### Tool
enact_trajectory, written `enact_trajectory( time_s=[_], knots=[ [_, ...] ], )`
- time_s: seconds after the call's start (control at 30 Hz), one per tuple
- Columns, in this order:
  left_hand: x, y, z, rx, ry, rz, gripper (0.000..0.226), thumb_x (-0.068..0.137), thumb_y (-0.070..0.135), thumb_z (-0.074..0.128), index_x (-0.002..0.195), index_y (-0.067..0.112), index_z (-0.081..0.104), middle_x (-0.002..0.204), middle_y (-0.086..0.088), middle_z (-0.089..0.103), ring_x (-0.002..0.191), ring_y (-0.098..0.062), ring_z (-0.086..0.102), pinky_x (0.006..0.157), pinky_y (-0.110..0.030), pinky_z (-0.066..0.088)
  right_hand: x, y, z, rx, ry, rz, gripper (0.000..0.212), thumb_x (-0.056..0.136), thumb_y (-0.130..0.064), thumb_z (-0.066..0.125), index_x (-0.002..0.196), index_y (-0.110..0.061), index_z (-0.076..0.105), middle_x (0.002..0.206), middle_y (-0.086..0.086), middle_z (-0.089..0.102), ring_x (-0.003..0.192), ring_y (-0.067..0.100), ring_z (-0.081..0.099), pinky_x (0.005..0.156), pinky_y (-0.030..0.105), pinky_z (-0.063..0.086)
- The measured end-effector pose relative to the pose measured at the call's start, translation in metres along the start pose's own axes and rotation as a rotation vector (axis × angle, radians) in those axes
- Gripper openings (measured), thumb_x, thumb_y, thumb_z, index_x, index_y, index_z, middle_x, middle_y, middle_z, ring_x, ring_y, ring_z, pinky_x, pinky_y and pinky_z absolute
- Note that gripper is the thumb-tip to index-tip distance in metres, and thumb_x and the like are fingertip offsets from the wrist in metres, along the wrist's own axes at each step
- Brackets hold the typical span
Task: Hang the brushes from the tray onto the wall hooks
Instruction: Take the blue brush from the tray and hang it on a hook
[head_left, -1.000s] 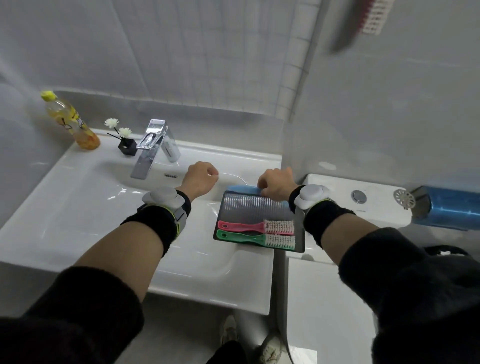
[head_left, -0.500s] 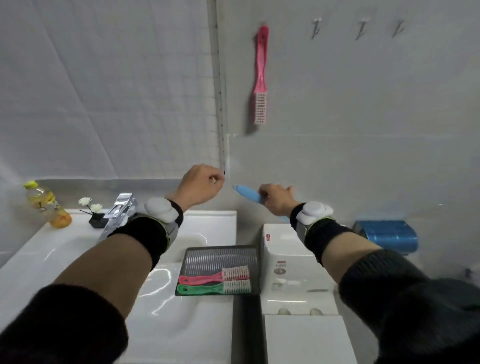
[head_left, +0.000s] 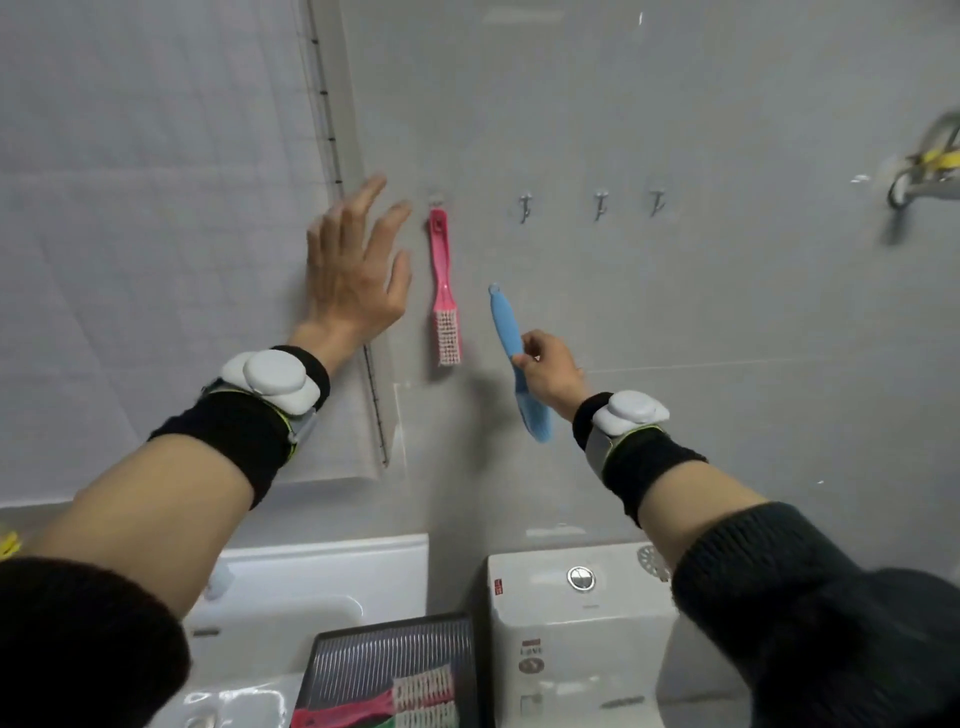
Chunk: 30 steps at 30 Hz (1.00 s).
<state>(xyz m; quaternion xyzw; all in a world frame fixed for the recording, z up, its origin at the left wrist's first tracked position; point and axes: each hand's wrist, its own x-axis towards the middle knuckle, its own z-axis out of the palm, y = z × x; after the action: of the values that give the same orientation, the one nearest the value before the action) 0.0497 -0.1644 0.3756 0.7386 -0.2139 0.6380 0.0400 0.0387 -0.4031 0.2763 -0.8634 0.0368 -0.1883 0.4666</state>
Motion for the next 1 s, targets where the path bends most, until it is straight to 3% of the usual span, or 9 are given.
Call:
enact_trajectory(
  time_s=[0.17, 0.37, 0.63, 1.0],
  knots=[
    [0.016, -0.013, 0.016, 0.005, 0.063, -0.164, 0.072, 0.083, 0.036, 0.062, 0.147, 0.016, 0.038, 0.155, -0.018, 0.035, 0.141, -0.032, 0.032, 0.106, -0.042, 0.029, 0.027, -0.02, -0.01, 0.129, 0.14, 0.025, 0.015, 0.092, -0.025, 0.056, 0.105, -0.024, 0.064, 0.095, -0.009, 0.064, 0.094, 0.019, 0.061, 0.103, 0.046, 0.037],
    [0.017, -0.023, 0.046, 0.028, -0.071, -0.205, 0.08, 0.085, 0.037, 0.057, 0.154, 0.02, 0.022, 0.163, -0.018, 0.017, 0.15, -0.032, 0.018, 0.111, -0.044, 0.022, 0.057, -0.034, -0.016, 0.331, 0.252, 0.048, 0.015, 0.094, -0.022, 0.055, 0.106, -0.021, 0.063, 0.104, 0.002, 0.069, 0.1, 0.028, 0.066, 0.103, 0.057, 0.043],
    [0.015, -0.028, 0.067, 0.187, -0.031, -0.18, 0.078, 0.084, 0.038, 0.055, 0.154, 0.021, 0.026, 0.163, -0.017, 0.02, 0.151, -0.03, 0.015, 0.111, -0.042, 0.019, 0.086, -0.033, -0.018, 0.383, 0.214, 0.054, 0.015, 0.096, -0.019, 0.056, 0.109, -0.017, 0.065, 0.105, 0.007, 0.07, 0.105, 0.032, 0.066, 0.106, 0.061, 0.04],
    [0.016, -0.024, 0.065, 0.212, -0.008, -0.169, 0.078, 0.08, 0.035, 0.056, 0.153, 0.02, 0.031, 0.162, -0.016, 0.023, 0.15, -0.03, 0.016, 0.109, -0.043, 0.02, 0.093, -0.029, -0.006, 0.385, 0.189, 0.053, 0.013, 0.096, -0.018, 0.057, 0.105, -0.02, 0.065, 0.11, 0.01, 0.072, 0.109, 0.036, 0.065, 0.106, 0.061, 0.04]
  ],
)
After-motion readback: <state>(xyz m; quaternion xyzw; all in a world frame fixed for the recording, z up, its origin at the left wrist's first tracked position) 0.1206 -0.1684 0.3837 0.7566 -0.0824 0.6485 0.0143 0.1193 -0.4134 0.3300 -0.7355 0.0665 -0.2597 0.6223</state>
